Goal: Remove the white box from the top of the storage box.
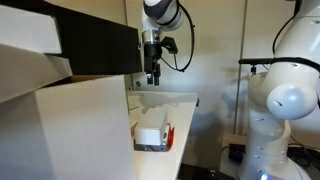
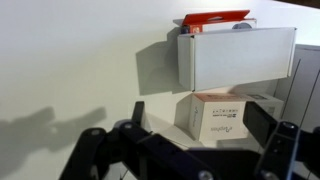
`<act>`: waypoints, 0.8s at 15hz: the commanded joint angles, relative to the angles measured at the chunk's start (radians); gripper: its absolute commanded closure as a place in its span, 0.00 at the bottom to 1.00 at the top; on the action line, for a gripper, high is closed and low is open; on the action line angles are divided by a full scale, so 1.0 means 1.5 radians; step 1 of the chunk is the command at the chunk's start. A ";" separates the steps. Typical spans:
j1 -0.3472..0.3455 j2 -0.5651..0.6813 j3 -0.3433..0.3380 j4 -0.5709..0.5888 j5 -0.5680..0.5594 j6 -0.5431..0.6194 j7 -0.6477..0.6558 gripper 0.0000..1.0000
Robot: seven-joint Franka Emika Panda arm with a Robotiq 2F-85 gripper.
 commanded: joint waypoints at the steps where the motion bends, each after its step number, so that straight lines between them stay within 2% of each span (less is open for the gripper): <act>1: -0.034 0.023 0.007 0.029 -0.028 0.001 0.004 0.00; 7: -0.042 0.051 0.034 0.051 -0.079 0.011 0.039 0.00; 12: -0.024 0.050 0.090 0.037 -0.084 0.036 0.110 0.00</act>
